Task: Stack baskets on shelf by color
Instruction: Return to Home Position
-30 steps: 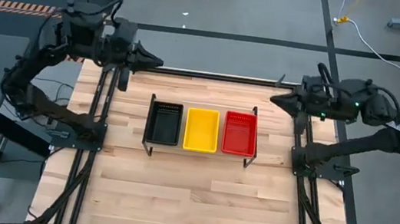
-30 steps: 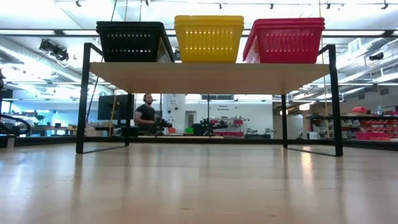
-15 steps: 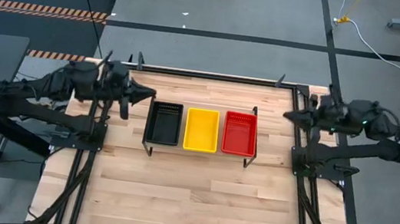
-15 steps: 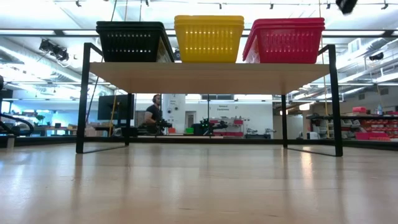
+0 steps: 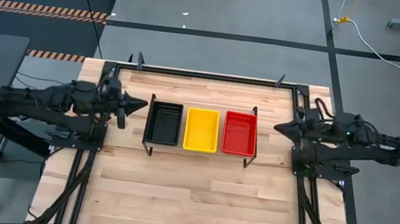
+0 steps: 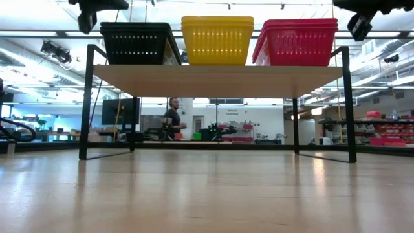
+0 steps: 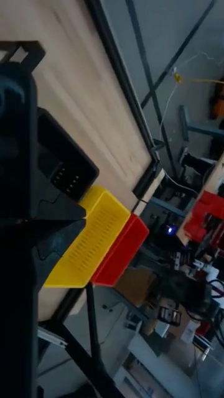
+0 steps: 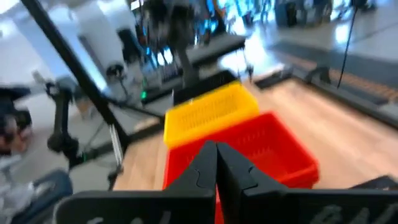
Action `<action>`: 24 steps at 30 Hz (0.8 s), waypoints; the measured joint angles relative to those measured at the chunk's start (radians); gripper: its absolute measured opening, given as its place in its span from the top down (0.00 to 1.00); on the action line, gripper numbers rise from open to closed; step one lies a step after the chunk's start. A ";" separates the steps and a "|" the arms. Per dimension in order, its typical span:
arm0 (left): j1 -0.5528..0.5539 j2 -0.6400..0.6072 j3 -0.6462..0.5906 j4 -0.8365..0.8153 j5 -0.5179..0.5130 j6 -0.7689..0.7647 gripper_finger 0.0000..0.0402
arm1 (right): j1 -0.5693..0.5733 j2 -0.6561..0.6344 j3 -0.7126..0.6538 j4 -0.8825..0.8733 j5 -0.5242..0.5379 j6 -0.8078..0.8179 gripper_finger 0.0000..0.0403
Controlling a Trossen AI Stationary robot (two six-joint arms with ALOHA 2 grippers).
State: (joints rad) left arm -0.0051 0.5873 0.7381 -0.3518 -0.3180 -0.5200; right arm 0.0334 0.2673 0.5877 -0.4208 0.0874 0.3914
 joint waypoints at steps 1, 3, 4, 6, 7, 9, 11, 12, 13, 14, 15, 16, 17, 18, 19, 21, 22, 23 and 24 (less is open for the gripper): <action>0.000 -0.007 -0.016 0.014 0.000 -0.009 1.00 | 0.000 -0.019 -0.007 0.008 0.020 0.000 0.99; 0.000 -0.021 -0.045 0.045 -0.002 -0.029 1.00 | 0.000 -0.061 -0.020 0.010 0.072 0.007 0.99; -0.003 -0.027 -0.058 0.064 -0.001 -0.032 1.00 | 0.000 -0.084 -0.027 0.009 0.100 0.012 0.99; -0.010 -0.039 -0.079 0.082 -0.001 -0.037 1.00 | 0.000 -0.137 -0.043 0.024 0.151 0.029 0.99; -0.011 -0.044 -0.088 0.084 -0.002 -0.038 1.00 | 0.000 -0.163 -0.055 0.043 0.168 0.034 0.99; -0.011 -0.060 -0.110 0.090 -0.002 -0.042 1.00 | 0.000 -0.214 -0.085 0.077 0.182 0.053 0.99; -0.011 -0.078 -0.142 0.103 -0.003 -0.053 1.00 | 0.000 -0.258 -0.115 0.102 0.180 0.079 0.99; -0.011 -0.088 -0.160 0.113 -0.004 -0.063 1.00 | 0.000 -0.264 -0.128 0.115 0.175 0.093 0.99; -0.010 -0.096 -0.180 0.130 -0.008 -0.070 1.00 | 0.000 -0.261 -0.136 0.123 0.167 0.104 0.99; -0.010 -0.103 -0.203 0.157 -0.016 -0.071 1.00 | 0.000 -0.259 -0.143 0.114 0.152 0.106 0.99; -0.010 -0.106 -0.226 0.202 -0.020 -0.068 1.00 | 0.000 -0.253 -0.149 0.122 0.137 0.105 0.99; -0.010 -0.110 -0.247 0.256 -0.022 -0.053 1.00 | 0.000 -0.245 -0.156 0.150 0.124 0.104 0.99; -0.010 -0.115 -0.270 0.303 -0.022 -0.036 1.00 | 0.000 -0.246 -0.165 0.155 0.116 0.104 0.99; -0.011 -0.118 -0.292 0.338 -0.021 -0.017 1.00 | 0.000 -0.249 -0.177 0.149 0.110 0.104 0.99; -0.012 -0.119 -0.313 0.372 -0.019 -0.002 1.00 | 0.000 -0.251 -0.187 0.151 0.102 0.104 0.99; -0.018 -0.119 -0.358 0.413 -0.020 0.033 1.00 | 0.000 -0.261 -0.212 0.164 0.097 0.104 0.99; -0.021 -0.118 -0.383 0.423 -0.019 0.040 1.00 | 0.000 -0.262 -0.222 0.174 0.097 0.103 0.99; -0.023 -0.117 -0.405 0.448 -0.019 0.056 1.00 | 0.000 -0.262 -0.230 0.176 0.097 0.099 0.99; -0.024 -0.117 -0.431 0.483 -0.019 0.062 1.00 | 0.000 -0.262 -0.237 0.174 0.097 0.088 0.99</action>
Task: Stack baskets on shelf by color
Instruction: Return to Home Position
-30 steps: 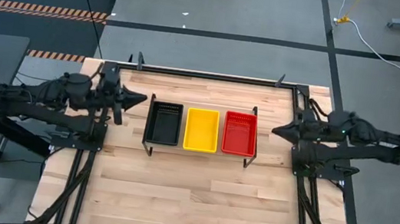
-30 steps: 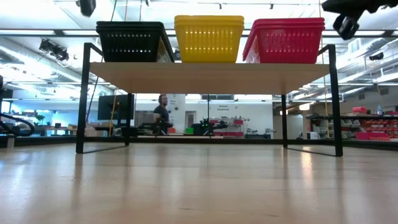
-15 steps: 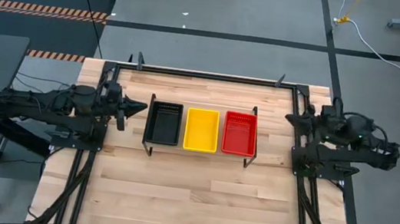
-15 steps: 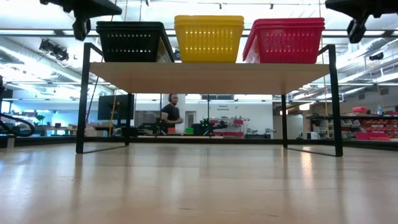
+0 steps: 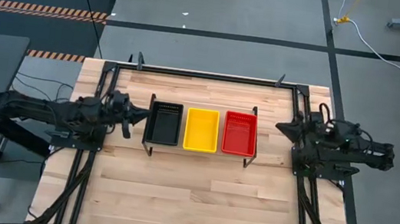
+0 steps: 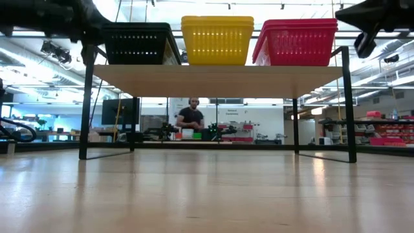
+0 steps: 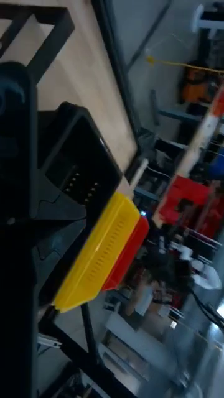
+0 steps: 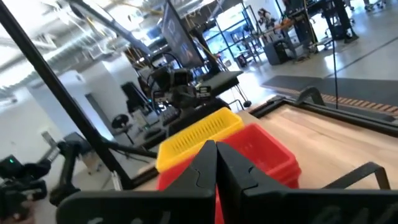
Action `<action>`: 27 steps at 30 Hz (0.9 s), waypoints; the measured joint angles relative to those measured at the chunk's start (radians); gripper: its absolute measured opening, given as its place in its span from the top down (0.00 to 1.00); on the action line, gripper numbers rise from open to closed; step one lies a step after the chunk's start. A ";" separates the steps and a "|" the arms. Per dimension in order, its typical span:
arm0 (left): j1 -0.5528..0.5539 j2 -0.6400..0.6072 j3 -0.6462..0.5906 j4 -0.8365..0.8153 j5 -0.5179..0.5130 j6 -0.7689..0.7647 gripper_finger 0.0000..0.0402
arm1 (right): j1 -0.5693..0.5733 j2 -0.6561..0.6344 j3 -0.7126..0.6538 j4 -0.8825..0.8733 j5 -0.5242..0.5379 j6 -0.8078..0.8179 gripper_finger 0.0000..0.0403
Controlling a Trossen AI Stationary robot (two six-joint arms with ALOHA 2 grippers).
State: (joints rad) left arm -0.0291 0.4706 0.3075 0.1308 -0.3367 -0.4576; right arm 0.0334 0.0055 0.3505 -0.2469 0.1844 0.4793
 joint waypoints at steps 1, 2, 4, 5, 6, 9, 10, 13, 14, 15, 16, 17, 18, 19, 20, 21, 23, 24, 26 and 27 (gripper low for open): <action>0.000 -0.001 -0.028 0.049 0.000 0.013 1.00 | 0.000 0.000 -0.007 0.003 0.000 -0.011 0.99; 0.000 -0.001 -0.054 0.110 0.000 0.027 1.00 | 0.000 0.000 -0.014 0.006 0.003 -0.018 0.99; 0.000 -0.001 -0.108 0.237 0.000 0.061 1.00 | 0.000 0.000 -0.031 0.007 0.001 -0.029 0.99; 0.000 -0.001 -0.133 0.298 0.000 0.082 1.00 | 0.000 0.000 -0.042 0.007 -0.011 -0.034 0.99; -0.002 -0.001 -0.158 0.343 -0.001 0.103 1.00 | 0.000 0.000 -0.054 0.007 -0.026 -0.035 0.99; -0.003 -0.001 -0.228 0.410 0.000 0.127 1.00 | 0.000 0.000 -0.093 0.008 -0.048 -0.034 0.99; -0.004 -0.001 -0.248 0.416 0.000 0.124 1.00 | 0.000 0.000 -0.109 0.015 -0.048 -0.034 0.99; -0.005 -0.003 -0.298 0.450 -0.003 0.111 1.00 | 0.000 0.001 -0.169 0.068 -0.048 -0.036 0.99; -0.005 -0.001 -0.299 0.426 -0.002 0.109 1.00 | 0.000 0.001 -0.193 0.106 -0.048 -0.037 0.99; -0.005 0.001 -0.299 0.408 -0.003 0.109 1.00 | 0.000 0.001 -0.216 0.143 -0.048 -0.037 0.99; -0.005 0.001 -0.299 0.408 -0.006 0.109 1.00 | 0.000 0.001 -0.239 0.178 -0.048 -0.037 0.99; -0.005 0.001 -0.299 0.420 -0.008 0.109 1.00 | 0.000 0.001 -0.263 0.214 -0.048 -0.037 0.99; -0.005 -0.001 -0.299 0.424 -0.009 0.109 1.00 | 0.000 0.001 -0.286 0.246 -0.048 -0.037 0.99; -0.005 -0.001 -0.299 0.426 -0.010 0.109 1.00 | 0.000 0.001 -0.308 0.276 -0.048 -0.037 0.99; -0.005 0.000 -0.299 0.428 -0.007 0.113 1.00 | 0.000 0.001 -0.328 0.302 -0.048 -0.037 0.99; -0.005 0.001 -0.299 0.440 0.002 0.126 1.00 | 0.000 0.000 -0.345 0.322 -0.048 -0.038 0.99; -0.005 0.000 -0.299 0.473 0.035 0.174 1.00 | 0.000 0.003 -0.342 0.313 -0.046 -0.054 0.99; -0.005 0.000 -0.299 0.485 0.049 0.203 1.00 | 0.000 0.003 -0.342 0.317 -0.040 -0.060 0.99; -0.006 0.000 -0.299 0.508 0.061 0.244 0.99 | -0.001 0.001 -0.343 0.341 -0.023 -0.063 0.99; -0.005 0.000 -0.299 0.511 0.060 0.261 0.99 | -0.001 0.000 -0.343 0.351 -0.022 -0.063 0.99</action>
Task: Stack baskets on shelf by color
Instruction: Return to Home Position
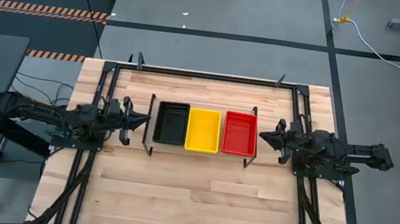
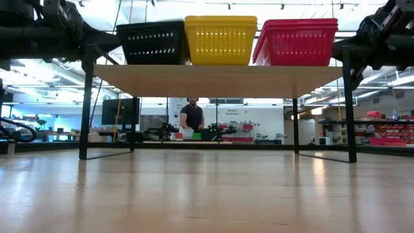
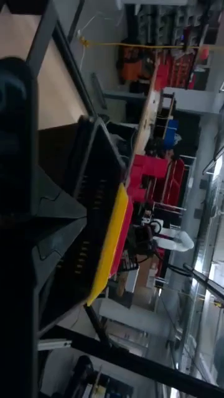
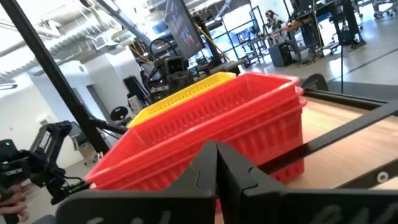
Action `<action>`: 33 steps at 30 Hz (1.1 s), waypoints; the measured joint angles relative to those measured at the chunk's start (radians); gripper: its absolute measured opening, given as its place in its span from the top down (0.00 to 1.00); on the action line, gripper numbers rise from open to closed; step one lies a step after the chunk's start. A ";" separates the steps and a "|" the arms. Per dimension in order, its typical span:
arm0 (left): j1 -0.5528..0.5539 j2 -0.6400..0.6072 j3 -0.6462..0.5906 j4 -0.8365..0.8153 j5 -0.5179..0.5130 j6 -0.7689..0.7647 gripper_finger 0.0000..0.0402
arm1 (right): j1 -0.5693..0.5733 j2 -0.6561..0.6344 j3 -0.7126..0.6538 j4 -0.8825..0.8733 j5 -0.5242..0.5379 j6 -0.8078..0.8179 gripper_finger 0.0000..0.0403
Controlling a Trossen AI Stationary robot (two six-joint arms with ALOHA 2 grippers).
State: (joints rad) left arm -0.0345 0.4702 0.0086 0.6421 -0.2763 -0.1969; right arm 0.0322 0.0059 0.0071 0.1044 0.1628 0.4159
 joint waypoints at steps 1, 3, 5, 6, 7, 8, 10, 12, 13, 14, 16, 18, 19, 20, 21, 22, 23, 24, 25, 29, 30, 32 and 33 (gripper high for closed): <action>0.000 0.000 0.000 0.003 0.000 0.006 0.98 | 0.000 0.000 0.000 0.001 -0.001 0.000 0.99; -0.001 0.000 0.000 0.006 0.005 0.001 0.98 | 0.000 0.000 0.000 0.000 -0.008 -0.001 0.99; -0.005 0.000 0.000 0.020 0.025 0.000 0.99 | 0.000 0.000 0.000 0.000 -0.026 -0.017 0.99; -0.009 0.000 0.000 0.029 0.038 0.000 0.99 | 0.001 0.000 0.000 -0.001 -0.035 -0.032 0.99; -0.012 0.000 0.000 0.041 0.046 0.002 0.99 | 0.001 0.000 0.000 -0.001 -0.042 -0.047 0.99; -0.016 -0.001 0.000 0.046 0.052 0.007 0.99 | 0.001 0.000 0.000 0.000 -0.048 -0.057 0.99; -0.023 -0.001 0.000 0.038 0.056 0.011 0.99 | 0.001 0.000 0.000 -0.001 -0.058 -0.073 0.99; -0.032 -0.001 0.000 0.001 0.056 0.011 0.98 | 0.001 0.000 0.000 -0.001 -0.060 -0.073 0.99; -0.036 0.001 0.000 -0.004 0.057 0.010 0.98 | 0.001 0.000 0.000 -0.001 -0.060 -0.071 0.99; -0.038 0.001 0.000 -0.006 0.057 0.010 0.98 | 0.001 0.000 0.000 0.000 -0.060 -0.071 0.99; -0.043 0.000 0.011 -0.017 0.056 0.016 0.98 | 0.001 0.000 0.000 0.010 -0.060 -0.076 0.99; -0.043 0.001 0.058 -0.052 0.055 0.050 0.99 | 0.001 0.000 0.000 0.040 -0.060 -0.082 0.99; -0.043 0.001 0.091 -0.091 0.054 0.071 0.99 | 0.001 0.000 0.000 0.055 -0.060 -0.085 0.99; -0.043 0.000 0.130 -0.151 0.054 0.087 0.99 | 0.001 0.000 0.000 0.068 -0.060 -0.086 0.99; -0.043 0.000 0.177 -0.231 0.053 0.103 0.99 | 0.001 0.000 0.000 0.081 -0.060 -0.086 0.99; -0.043 0.001 0.228 -0.330 0.054 0.105 0.99 | 0.001 0.000 0.000 0.093 -0.060 -0.086 0.99; -0.043 0.005 0.283 -0.437 0.054 0.104 0.99 | 0.001 0.000 0.000 0.100 -0.060 -0.086 0.99; -0.043 0.017 0.338 -0.537 0.053 0.104 0.99 | 0.001 0.000 0.000 0.103 -0.060 -0.085 0.99; -0.043 0.029 0.397 -0.638 0.053 0.103 0.99 | 0.001 0.000 0.000 0.103 -0.060 -0.082 0.99; -0.043 0.066 0.544 -0.892 0.053 0.147 0.99 | 0.001 0.000 0.000 0.090 -0.074 -0.079 0.99; -0.043 0.067 0.555 -0.909 0.053 0.159 0.99 | 0.001 0.000 0.000 0.082 -0.079 -0.082 0.99; -0.040 0.063 0.549 -0.896 0.053 0.164 0.99 | 0.001 0.000 0.000 0.061 -0.079 -0.089 0.99; -0.039 0.055 0.531 -0.861 0.053 0.162 0.99 | 0.001 0.000 0.000 0.051 -0.079 -0.092 0.99</action>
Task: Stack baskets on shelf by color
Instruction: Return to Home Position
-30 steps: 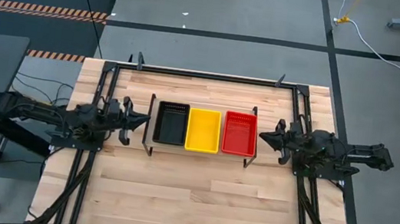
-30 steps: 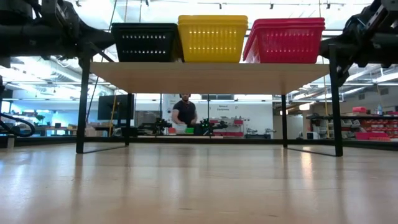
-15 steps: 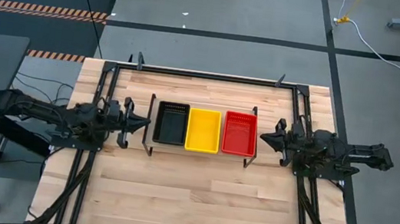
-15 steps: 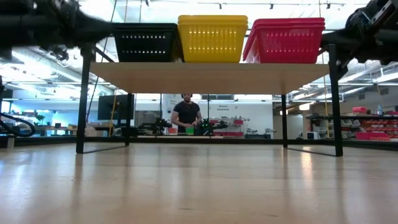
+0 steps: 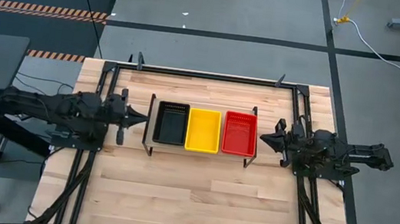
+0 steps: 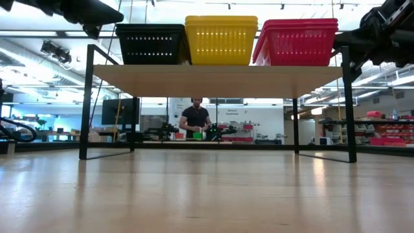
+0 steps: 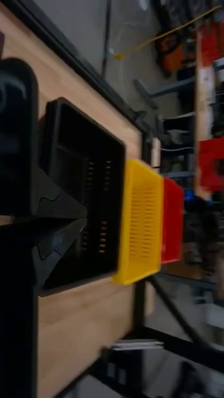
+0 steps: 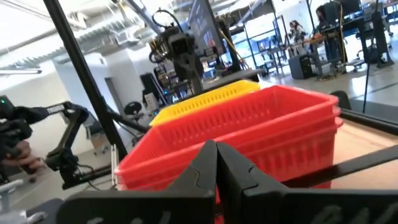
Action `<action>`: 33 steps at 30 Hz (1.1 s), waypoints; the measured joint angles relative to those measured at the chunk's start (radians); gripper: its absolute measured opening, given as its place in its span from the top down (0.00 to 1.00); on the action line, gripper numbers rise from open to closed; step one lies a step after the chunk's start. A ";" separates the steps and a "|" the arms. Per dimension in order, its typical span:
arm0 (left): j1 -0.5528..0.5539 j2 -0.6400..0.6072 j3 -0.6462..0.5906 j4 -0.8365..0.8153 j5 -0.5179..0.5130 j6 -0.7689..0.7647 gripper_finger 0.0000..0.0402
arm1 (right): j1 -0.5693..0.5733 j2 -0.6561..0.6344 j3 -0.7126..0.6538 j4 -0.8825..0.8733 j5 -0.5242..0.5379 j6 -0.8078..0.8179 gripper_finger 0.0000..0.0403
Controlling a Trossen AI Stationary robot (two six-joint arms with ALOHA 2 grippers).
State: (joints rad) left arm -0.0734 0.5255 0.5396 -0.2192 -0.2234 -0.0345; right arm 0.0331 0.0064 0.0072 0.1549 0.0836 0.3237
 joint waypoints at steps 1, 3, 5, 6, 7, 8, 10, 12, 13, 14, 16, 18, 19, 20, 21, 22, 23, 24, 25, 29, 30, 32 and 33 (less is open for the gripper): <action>0.000 -0.012 -0.032 0.046 0.000 -0.006 0.99 | 0.000 0.000 0.000 -0.003 0.000 -0.001 0.99; -0.002 -0.033 -0.131 0.190 -0.001 -0.027 0.99 | 0.000 0.000 0.000 0.000 0.000 0.002 0.99; -0.003 -0.043 -0.257 0.376 0.000 -0.062 0.99 | 0.000 0.000 0.000 -0.001 0.000 0.019 0.99; -0.003 -0.043 -0.315 0.464 0.001 -0.080 0.99 | 0.000 0.000 0.000 0.000 0.000 0.026 0.99; -0.003 -0.042 -0.370 0.551 0.000 -0.093 0.99 | 0.000 0.000 0.000 -0.001 0.000 0.037 0.99; -0.003 -0.042 -0.415 0.633 -0.004 -0.111 0.99 | 0.000 0.000 0.000 -0.001 0.000 0.044 0.99; -0.003 -0.043 -0.475 0.774 -0.022 -0.116 0.99 | 0.000 0.000 0.000 -0.001 0.000 0.046 0.99; -0.003 -0.044 -0.503 0.833 -0.044 -0.102 0.99 | 0.000 0.000 0.000 -0.001 0.000 0.033 0.99; -0.003 -0.044 -0.509 0.836 -0.047 -0.086 0.99 | 0.000 0.000 0.000 -0.001 0.000 0.022 0.99; -0.003 -0.044 -0.513 0.829 -0.049 -0.077 0.99 | 0.000 0.000 0.000 -0.001 0.000 0.014 0.99; -0.003 -0.043 -0.515 0.777 -0.049 -0.072 0.99 | 0.000 0.000 0.000 -0.001 0.000 0.012 0.99; -0.003 -0.043 -0.516 0.722 -0.048 -0.097 0.99 | 0.000 0.000 0.000 -0.001 0.000 0.014 0.99; -0.002 -0.044 -0.512 0.706 -0.039 -0.108 0.99 | 0.000 0.000 0.000 -0.001 0.000 0.013 0.99; -0.002 -0.046 -0.512 0.697 -0.033 -0.109 0.99 | 0.000 0.000 0.000 -0.003 0.000 0.013 0.99; -0.002 -0.046 -0.512 0.692 -0.027 -0.111 0.99 | 0.000 0.000 0.000 -0.007 0.000 0.013 0.99; -0.002 -0.046 -0.512 0.689 -0.025 -0.110 0.99 | 0.000 0.000 0.000 -0.012 0.000 0.013 0.99; -0.002 -0.046 -0.512 0.690 -0.024 -0.107 0.99 | 0.000 0.000 0.000 -0.017 0.000 0.014 0.99; -0.002 -0.046 -0.512 0.692 -0.023 -0.100 0.99 | 0.000 0.000 0.000 -0.025 0.000 0.013 0.99; -0.002 -0.046 -0.512 0.691 -0.022 -0.091 0.99 | 0.000 0.000 0.000 -0.034 0.000 0.013 0.99; -0.002 -0.044 -0.512 0.674 -0.004 -0.085 0.99 | 0.000 0.000 0.000 -0.073 0.000 0.013 0.99; -0.002 -0.044 -0.512 0.669 0.004 -0.085 0.99 | 0.000 0.000 0.000 -0.078 0.000 0.013 0.99; -0.002 -0.044 -0.512 0.670 0.030 -0.085 0.99 | 0.000 0.000 0.000 -0.083 0.000 0.014 0.99; -0.002 -0.044 -0.512 0.672 0.046 -0.084 0.99 | 0.000 0.000 0.000 -0.082 0.000 0.019 0.98</action>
State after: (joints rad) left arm -0.0757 0.4812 0.0280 0.4533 -0.1776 -0.1190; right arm 0.0334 0.0063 0.0074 0.0726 0.0837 0.3431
